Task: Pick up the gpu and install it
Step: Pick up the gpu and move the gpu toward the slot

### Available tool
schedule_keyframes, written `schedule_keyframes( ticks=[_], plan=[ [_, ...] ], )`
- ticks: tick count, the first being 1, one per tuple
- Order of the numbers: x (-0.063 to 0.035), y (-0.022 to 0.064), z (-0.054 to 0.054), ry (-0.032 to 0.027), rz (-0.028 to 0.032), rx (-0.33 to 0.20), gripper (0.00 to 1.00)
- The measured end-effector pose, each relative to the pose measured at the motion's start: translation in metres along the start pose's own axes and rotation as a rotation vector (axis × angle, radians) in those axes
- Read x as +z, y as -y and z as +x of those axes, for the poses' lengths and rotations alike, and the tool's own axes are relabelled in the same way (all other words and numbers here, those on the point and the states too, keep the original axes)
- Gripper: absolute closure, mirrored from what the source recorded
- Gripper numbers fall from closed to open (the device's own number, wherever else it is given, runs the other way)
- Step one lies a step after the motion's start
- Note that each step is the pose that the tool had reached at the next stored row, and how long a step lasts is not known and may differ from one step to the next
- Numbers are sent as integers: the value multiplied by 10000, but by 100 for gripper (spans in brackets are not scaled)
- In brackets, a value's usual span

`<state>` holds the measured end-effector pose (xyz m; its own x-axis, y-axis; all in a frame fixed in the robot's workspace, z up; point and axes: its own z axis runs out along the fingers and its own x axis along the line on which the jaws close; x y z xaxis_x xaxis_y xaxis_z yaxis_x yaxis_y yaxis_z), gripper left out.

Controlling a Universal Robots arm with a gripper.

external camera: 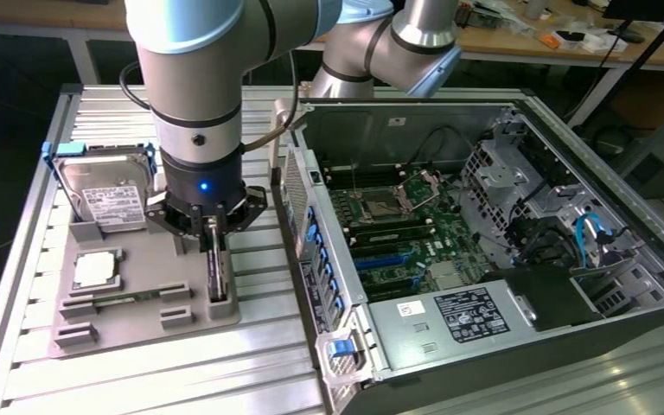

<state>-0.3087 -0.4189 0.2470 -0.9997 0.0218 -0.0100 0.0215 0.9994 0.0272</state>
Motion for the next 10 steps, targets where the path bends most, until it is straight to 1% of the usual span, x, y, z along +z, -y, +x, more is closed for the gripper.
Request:
schedule_keyframes(
  ticks=[4, 10],
  plan=[
    [-33, -1, 0, -2, 1, -1, 73],
    [-34, -1, 0, -2, -10, 0, 73]
  ],
)
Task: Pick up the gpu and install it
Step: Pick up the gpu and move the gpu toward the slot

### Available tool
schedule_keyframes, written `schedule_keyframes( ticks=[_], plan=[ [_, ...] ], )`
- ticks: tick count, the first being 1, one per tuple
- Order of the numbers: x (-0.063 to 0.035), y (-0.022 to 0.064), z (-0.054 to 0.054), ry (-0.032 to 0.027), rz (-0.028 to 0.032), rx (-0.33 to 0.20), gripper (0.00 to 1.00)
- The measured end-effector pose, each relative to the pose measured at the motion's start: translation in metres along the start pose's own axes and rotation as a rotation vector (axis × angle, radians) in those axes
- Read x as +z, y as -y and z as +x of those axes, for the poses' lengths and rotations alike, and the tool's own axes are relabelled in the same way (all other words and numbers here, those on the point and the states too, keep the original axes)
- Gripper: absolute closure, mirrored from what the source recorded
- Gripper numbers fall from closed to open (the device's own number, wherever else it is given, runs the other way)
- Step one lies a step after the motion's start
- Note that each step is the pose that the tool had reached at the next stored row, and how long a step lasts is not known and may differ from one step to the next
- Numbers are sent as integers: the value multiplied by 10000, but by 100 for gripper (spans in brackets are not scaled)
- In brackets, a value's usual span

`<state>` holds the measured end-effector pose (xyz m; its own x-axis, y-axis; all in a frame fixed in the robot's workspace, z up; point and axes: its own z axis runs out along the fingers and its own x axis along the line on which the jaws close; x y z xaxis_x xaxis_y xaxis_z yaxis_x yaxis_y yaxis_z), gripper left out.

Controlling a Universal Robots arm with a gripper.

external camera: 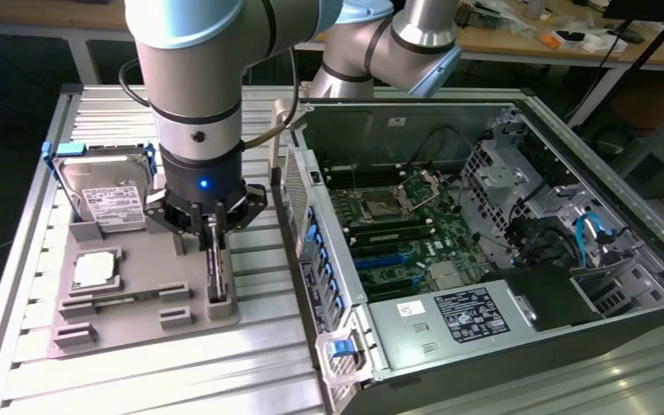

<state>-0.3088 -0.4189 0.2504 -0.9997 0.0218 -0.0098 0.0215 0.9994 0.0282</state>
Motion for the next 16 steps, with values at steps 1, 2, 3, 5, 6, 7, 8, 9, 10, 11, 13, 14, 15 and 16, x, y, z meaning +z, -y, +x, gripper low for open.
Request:
schedule_keyframes(
  ticks=[1, 2, 3, 5, 6, 7, 8, 9, 10, 11, 13, 14, 15, 16],
  plan=[
    [0, 0, 0, -1, 0, -1, 73],
    [0, 0, 0, -1, 0, -1, 73],
    [0, 0, 0, 0, 0, -1, 73],
    [0, 0, 0, 0, 0, -1, 73],
    [0, 0, 0, 0, 0, -1, 73],
    [0, 0, 0, 0, 0, -1, 73],
    [0, 0, 0, 0, 0, -1, 73],
    [-6, 0, 0, -3, -8, 0, 73],
    [-18, 0, 0, -3, -28, -1, 73],
    [-30, 0, -1, -3, -58, -1, 73],
    [-65, -1, -1, -6, -174, 0, 73],
    [-77, -2, -1, -7, -211, 1, 73],
    [-91, -2, -1, -9, -235, 2, 73],
    [-105, -3, 0, -11, -250, 4, 73]
  ],
)
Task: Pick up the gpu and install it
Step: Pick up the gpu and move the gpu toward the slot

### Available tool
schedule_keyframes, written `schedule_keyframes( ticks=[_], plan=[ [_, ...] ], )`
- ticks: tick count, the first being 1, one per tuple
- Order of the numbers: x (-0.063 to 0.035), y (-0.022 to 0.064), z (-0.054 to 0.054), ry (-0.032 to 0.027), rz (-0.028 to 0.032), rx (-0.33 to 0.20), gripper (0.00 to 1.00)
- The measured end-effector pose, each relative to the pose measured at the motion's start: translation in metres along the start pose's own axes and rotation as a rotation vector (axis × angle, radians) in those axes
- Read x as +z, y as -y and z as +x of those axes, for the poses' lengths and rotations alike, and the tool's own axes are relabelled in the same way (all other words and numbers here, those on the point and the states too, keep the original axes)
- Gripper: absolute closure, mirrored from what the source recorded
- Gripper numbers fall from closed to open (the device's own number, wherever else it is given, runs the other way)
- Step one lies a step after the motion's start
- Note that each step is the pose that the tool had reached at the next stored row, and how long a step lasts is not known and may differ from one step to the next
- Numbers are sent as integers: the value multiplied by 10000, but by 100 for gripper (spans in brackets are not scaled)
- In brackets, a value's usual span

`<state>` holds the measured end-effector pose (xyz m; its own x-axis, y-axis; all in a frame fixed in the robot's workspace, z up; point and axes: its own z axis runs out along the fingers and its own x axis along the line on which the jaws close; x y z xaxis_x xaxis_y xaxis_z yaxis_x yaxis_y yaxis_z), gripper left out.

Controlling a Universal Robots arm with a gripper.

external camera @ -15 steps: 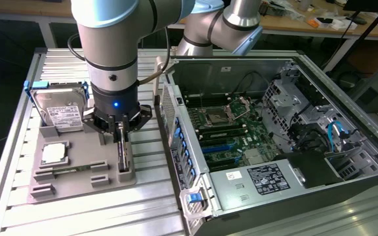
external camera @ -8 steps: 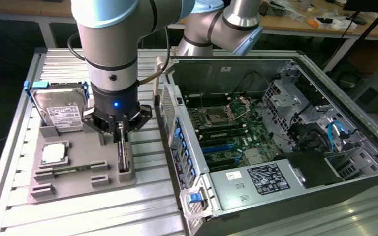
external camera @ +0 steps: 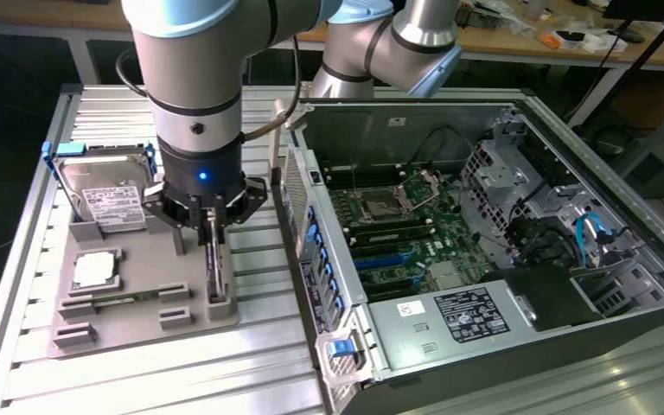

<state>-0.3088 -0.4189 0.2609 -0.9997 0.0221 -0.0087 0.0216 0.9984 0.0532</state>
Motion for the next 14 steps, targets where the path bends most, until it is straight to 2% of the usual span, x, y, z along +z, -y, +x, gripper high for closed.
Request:
schedule_keyframes(
  ticks=[5, 14],
  plan=[
    [-87, -4, -2, -3, -35, -1, 73],
    [-275, -14, -2, -16, -49, 0, 73]
  ],
)
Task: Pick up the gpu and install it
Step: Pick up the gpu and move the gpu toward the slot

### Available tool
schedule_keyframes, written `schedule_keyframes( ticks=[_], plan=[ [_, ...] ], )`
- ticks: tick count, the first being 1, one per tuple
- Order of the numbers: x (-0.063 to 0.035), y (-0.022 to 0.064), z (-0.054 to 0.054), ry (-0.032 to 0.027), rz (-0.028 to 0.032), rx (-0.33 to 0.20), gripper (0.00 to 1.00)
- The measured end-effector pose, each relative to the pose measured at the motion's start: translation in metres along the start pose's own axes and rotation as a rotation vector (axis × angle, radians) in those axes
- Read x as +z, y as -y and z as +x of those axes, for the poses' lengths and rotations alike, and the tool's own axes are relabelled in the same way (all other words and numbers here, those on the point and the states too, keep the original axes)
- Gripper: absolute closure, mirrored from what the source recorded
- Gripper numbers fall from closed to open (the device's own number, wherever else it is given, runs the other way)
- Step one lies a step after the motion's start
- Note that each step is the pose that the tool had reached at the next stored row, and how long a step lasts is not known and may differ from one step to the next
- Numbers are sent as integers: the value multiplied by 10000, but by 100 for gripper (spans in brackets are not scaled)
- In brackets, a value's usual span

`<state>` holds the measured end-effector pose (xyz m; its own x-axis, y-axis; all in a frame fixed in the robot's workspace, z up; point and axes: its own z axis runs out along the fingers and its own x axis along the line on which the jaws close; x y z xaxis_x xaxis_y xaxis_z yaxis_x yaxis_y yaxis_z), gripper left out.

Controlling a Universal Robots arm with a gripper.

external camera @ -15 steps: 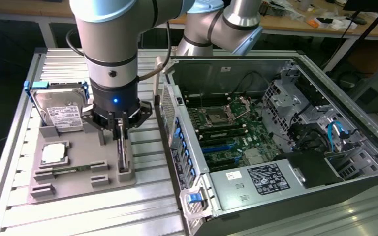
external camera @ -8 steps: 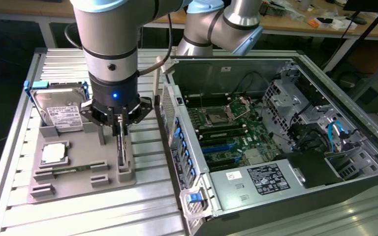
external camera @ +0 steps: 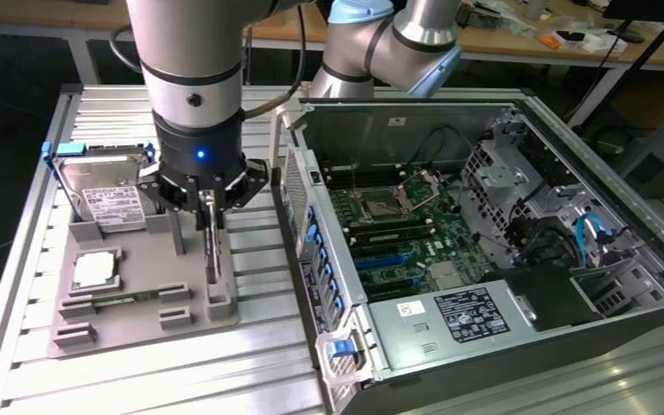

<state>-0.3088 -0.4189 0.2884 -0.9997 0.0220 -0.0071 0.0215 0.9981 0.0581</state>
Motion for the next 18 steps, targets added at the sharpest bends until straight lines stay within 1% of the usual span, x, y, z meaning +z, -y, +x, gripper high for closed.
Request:
schedule_keyframes(
  ticks=[9, 18],
  plan=[
    [-156, -9, -1, -19, -1, 1, 73],
    [-424, -24, -3, -39, -1, 2, 73]
  ],
)
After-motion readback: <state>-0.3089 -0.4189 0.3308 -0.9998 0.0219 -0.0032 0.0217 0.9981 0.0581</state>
